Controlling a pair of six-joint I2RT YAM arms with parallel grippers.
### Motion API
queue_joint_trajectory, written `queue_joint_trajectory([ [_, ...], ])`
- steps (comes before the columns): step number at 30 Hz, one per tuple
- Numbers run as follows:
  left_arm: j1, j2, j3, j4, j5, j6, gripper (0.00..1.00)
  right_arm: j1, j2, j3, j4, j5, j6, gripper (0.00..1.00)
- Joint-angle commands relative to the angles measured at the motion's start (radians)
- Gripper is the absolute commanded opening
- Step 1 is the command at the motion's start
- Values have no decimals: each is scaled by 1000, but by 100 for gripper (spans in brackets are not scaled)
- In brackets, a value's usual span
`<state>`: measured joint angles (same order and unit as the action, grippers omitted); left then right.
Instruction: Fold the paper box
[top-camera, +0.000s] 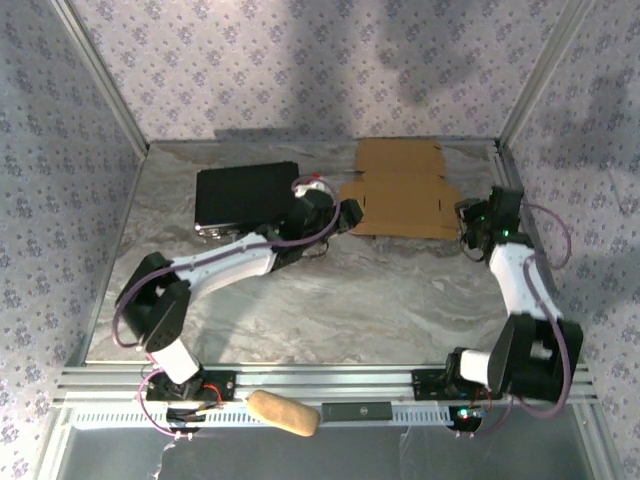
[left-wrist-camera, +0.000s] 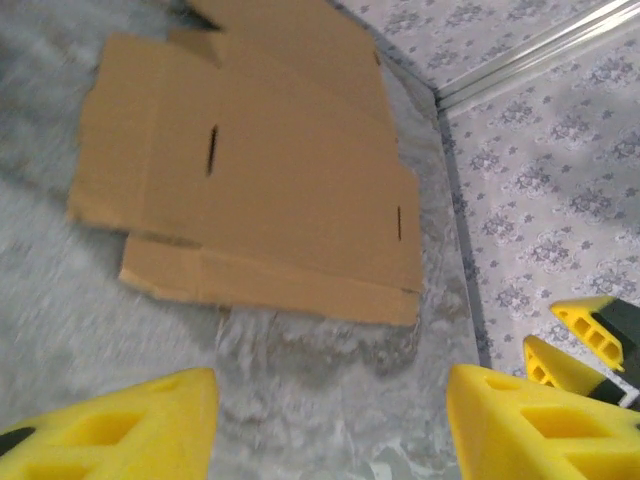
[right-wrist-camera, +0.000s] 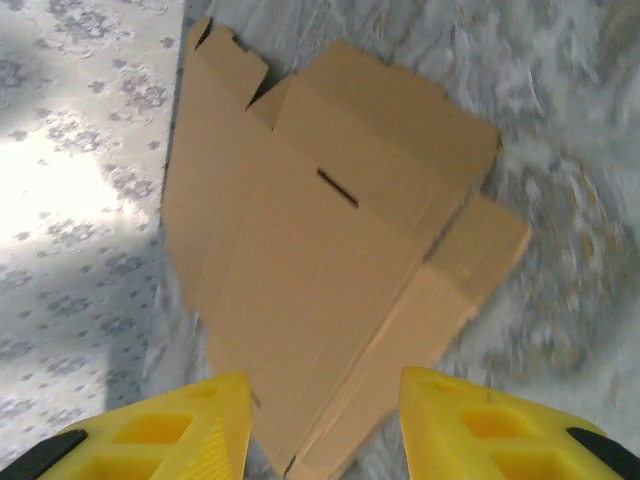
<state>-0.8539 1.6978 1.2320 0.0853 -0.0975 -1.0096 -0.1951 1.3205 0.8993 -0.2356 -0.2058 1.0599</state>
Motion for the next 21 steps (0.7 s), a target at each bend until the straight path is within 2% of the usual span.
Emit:
queue_joint_trajectory([
  [1,41,144,149,-107,86,163,55,0,193,110,-67,-128,-182,47],
  [4,54,302,310,-155,141,213,53,19,335,177,-59,-192,-200,48],
  [7,53,475,514,-251,175,269,53,33,362,179,-54,-190,-208,48],
  [13,17,737,901,-439,167,367,57,29,212,80,-59,-159,-196,49],
  [16,-15,881,1159,-689,55,392,57,23,125,46,-104,-123,-201,50],
  [17,-17,934,1227,-767,50,382,56,22,101,39,-121,-116,-204,51],
  [19,-24,979,1246,-827,55,359,54,19,59,26,-150,-103,-209,52],
  [21,-41,955,1158,-798,44,350,54,19,29,21,-174,-98,-211,54],
])
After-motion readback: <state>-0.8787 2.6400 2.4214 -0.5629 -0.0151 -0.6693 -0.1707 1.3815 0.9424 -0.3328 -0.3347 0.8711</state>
